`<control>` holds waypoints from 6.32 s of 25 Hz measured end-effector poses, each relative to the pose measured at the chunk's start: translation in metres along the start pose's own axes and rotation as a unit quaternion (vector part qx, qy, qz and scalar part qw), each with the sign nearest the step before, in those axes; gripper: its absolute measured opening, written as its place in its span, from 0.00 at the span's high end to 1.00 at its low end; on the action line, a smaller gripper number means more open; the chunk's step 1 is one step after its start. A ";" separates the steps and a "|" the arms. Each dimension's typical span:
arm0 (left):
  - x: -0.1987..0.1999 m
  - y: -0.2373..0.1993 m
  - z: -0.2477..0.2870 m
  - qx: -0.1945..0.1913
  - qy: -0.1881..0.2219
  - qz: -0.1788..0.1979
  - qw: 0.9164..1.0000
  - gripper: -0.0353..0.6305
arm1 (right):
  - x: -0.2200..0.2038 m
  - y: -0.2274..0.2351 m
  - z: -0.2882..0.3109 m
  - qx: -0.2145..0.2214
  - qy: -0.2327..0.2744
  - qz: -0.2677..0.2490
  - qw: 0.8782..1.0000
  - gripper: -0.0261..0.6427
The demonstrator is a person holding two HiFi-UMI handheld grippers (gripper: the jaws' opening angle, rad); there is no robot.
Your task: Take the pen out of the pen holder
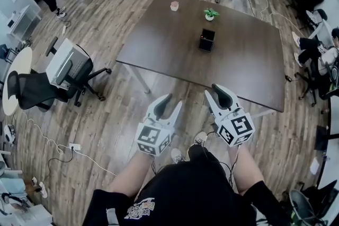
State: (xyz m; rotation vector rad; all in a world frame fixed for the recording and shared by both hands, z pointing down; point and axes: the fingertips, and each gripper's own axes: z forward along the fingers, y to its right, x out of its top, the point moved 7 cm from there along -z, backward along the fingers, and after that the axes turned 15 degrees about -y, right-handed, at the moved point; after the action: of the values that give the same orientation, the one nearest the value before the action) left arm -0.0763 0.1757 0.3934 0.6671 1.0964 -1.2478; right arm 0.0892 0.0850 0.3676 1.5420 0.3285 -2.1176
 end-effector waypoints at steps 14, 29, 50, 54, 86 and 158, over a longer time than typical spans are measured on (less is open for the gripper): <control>0.032 -0.039 0.076 0.007 -0.008 0.007 1.000 0.76 | 0.017 0.070 0.062 0.009 0.006 0.013 1.000 0.77; 0.078 -0.072 0.195 0.009 -0.008 0.009 1.000 0.76 | 0.036 0.180 0.120 0.011 0.003 0.026 1.000 0.76; 0.094 -0.102 0.293 0.006 -0.019 0.015 1.000 0.76 | 0.041 0.245 0.159 0.006 -0.003 0.050 0.999 0.76; 0.089 -0.116 0.308 -0.007 -0.026 0.019 0.999 0.76 | 0.041 0.247 0.169 -0.012 -0.004 0.062 0.998 0.77; 0.027 -0.181 0.470 -0.096 -0.140 0.076 0.983 0.76 | 0.010 0.291 0.236 -0.139 -0.050 0.154 0.977 0.77; 0.065 -0.189 0.483 -0.066 -0.098 0.079 0.990 0.90 | -0.007 0.310 0.232 -0.137 -0.040 0.197 0.970 0.81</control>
State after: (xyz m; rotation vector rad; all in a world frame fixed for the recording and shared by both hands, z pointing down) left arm -0.1241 -0.3226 0.5438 0.5090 0.9348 -1.0716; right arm 0.0622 -0.2848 0.4797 1.2404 0.2493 -1.7371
